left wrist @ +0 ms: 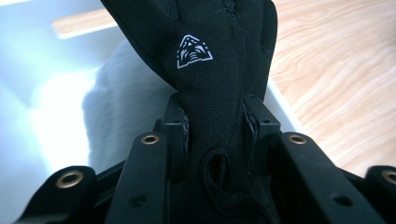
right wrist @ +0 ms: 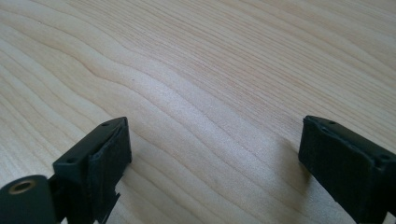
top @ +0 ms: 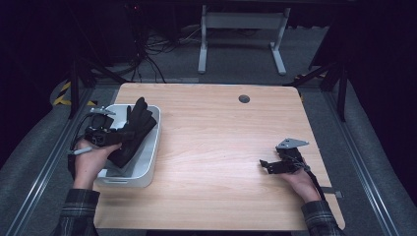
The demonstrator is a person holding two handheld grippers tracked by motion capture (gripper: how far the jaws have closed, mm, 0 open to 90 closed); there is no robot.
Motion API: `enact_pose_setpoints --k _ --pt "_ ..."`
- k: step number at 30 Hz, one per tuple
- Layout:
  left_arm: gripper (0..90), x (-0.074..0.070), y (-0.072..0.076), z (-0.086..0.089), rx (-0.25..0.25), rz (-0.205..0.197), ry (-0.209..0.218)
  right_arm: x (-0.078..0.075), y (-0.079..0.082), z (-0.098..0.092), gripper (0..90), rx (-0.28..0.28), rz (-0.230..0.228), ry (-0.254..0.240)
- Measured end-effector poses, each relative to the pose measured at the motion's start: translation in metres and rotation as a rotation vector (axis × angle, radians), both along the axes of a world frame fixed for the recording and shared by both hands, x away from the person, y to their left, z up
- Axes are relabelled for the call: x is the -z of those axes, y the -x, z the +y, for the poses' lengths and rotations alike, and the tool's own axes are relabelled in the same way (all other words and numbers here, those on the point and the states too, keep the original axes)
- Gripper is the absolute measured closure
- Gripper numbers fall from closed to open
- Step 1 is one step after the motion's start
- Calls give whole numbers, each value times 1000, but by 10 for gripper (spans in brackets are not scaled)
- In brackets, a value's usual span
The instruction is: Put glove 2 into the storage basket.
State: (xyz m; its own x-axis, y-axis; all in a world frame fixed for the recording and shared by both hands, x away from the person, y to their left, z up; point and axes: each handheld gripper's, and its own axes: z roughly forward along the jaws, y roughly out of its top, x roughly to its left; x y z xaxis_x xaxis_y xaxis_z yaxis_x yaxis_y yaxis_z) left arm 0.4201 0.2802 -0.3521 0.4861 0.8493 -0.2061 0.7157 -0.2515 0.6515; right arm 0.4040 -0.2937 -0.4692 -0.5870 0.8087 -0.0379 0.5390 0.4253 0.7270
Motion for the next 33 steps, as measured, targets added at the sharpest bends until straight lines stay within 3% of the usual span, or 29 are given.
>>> enact_pose_setpoints --k 1,4,10,13,15,17,20,23,25,32,33 --pt "673 4 -3 6 -29 13 -14 0 0 0 100 0 0 0" --pt "669 9 -5 11 -36 29 -5 0 0 0 100 0 0 0" --pt "623 25 -9 17 -77 62 -36 0 0 0 100 0 0 0" --pt "410 27 -10 19 -111 57 -61 0 0 0 100 0 1 -1" --pt "378 27 -9 19 -108 57 -61 0 0 0 100 0 1 -1" --pt "292 23 -6 19 -115 35 -69 0 0 0 100 0 1 -1" --pt "235 13 -2 17 -120 -14 -67 0 0 0 100 0 1 -2" --pt "215 3 3 7 -86 -56 -49 0 0 0 100 -4 1 -1" --pt "214 2 4 3 -74 -60 -43 0 0 0 100 -3 1 -2" --pt "213 1 11 -35 24 -94 1 0 0 0 100 -3 1 -2" --pt "213 1 12 -47 53 -99 8 0 0 0 100 -4 2 -2"
